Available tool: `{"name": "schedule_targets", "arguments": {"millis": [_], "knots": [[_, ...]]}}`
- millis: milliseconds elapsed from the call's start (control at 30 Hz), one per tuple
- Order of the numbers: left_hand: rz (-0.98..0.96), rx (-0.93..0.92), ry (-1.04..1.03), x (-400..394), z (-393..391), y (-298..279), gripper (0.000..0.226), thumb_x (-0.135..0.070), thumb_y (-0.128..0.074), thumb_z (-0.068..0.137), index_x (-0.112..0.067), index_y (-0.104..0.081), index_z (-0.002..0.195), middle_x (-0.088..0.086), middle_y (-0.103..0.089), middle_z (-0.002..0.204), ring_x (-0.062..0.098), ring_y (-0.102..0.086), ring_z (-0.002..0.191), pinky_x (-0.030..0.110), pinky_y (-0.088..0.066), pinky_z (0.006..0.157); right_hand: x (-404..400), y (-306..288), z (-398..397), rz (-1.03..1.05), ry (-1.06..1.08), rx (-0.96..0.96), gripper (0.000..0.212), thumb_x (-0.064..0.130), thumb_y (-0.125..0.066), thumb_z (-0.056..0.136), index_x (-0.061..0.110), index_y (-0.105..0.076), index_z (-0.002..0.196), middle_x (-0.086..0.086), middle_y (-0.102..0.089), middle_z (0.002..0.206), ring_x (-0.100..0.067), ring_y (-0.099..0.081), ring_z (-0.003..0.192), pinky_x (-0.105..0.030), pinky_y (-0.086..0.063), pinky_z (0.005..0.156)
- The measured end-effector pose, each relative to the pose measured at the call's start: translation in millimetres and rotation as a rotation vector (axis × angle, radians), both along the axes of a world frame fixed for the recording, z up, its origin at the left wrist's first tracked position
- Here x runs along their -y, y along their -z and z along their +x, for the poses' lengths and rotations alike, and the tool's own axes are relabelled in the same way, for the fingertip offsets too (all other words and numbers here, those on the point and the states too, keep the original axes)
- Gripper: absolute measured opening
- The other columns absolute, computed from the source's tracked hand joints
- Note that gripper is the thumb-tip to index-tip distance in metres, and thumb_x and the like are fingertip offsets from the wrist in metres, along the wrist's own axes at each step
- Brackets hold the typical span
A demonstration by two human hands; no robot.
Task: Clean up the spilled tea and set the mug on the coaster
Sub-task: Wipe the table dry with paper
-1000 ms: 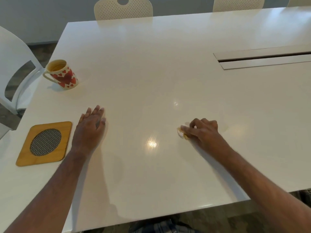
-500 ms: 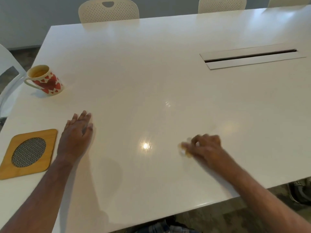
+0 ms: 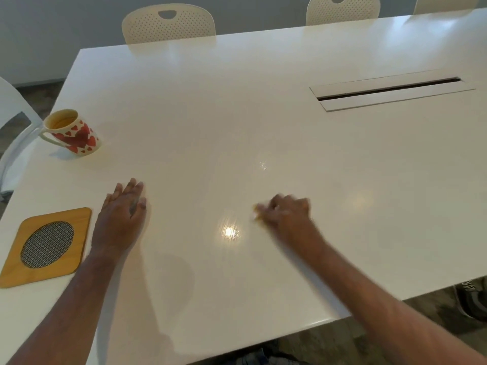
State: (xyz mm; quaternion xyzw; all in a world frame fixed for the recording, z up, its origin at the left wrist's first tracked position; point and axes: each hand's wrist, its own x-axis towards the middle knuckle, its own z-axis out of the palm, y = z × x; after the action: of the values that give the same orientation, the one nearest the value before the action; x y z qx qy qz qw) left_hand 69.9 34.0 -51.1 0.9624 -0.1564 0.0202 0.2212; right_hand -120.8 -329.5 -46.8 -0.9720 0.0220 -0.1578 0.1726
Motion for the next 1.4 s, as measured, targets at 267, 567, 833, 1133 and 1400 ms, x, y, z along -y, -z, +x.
{"name": "schedule_targets", "arguments": {"millis": [267,567,833,1133,1400], "knots": [[0.008,0.001,-0.006,0,1,0,0.049,-0.026,-0.049,0.108,-0.021,-0.045,0.157,-0.002,-0.036,0.167,0.022,-0.024,0.158,0.043,-0.015,0.128,-115,0,-15,-0.182,-0.733,-0.020,0.029,0.030,-0.048,0.108,0.035,-0.060,0.134,0.010,-0.052,0.104,-0.015,-0.050,0.094,-0.038,-0.035,0.085],[-0.022,0.005,-0.014,1,-2,-3,0.048,-0.028,-0.047,0.109,-0.022,-0.045,0.157,-0.004,-0.035,0.166,0.018,-0.022,0.158,0.041,-0.014,0.129,-11,-13,131,-0.069,-0.129,-0.021,0.022,0.038,-0.057,0.101,0.043,-0.074,0.113,0.007,-0.057,0.092,-0.023,-0.058,0.092,-0.043,-0.032,0.083],[-0.020,0.009,-0.006,0,2,0,0.049,-0.026,-0.049,0.107,-0.021,-0.047,0.156,-0.002,-0.037,0.166,0.021,-0.024,0.158,0.042,-0.016,0.128,-83,-16,83,-0.047,-0.478,-0.023,0.021,0.043,-0.053,0.104,0.039,-0.072,0.112,0.009,-0.058,0.093,-0.018,-0.059,0.093,-0.040,-0.035,0.083],[-0.007,0.023,-0.006,-1,-1,-2,0.049,-0.030,-0.045,0.108,-0.023,-0.044,0.157,-0.005,-0.035,0.167,0.018,-0.022,0.158,0.041,-0.016,0.130,-154,-11,41,-0.306,-1.056,0.126,0.032,0.021,-0.038,0.114,0.024,-0.065,0.130,0.006,-0.056,0.100,-0.018,-0.051,0.089,-0.037,-0.039,0.082],[-0.014,0.026,-0.018,-1,0,-2,0.049,-0.026,-0.046,0.107,-0.022,-0.047,0.156,-0.004,-0.036,0.166,0.019,-0.023,0.158,0.041,-0.016,0.129,-139,-12,165,-0.370,-0.816,0.199,0.021,0.039,-0.056,0.101,0.033,-0.069,0.117,0.008,-0.056,0.093,-0.019,-0.054,0.089,-0.040,-0.036,0.081]]}}
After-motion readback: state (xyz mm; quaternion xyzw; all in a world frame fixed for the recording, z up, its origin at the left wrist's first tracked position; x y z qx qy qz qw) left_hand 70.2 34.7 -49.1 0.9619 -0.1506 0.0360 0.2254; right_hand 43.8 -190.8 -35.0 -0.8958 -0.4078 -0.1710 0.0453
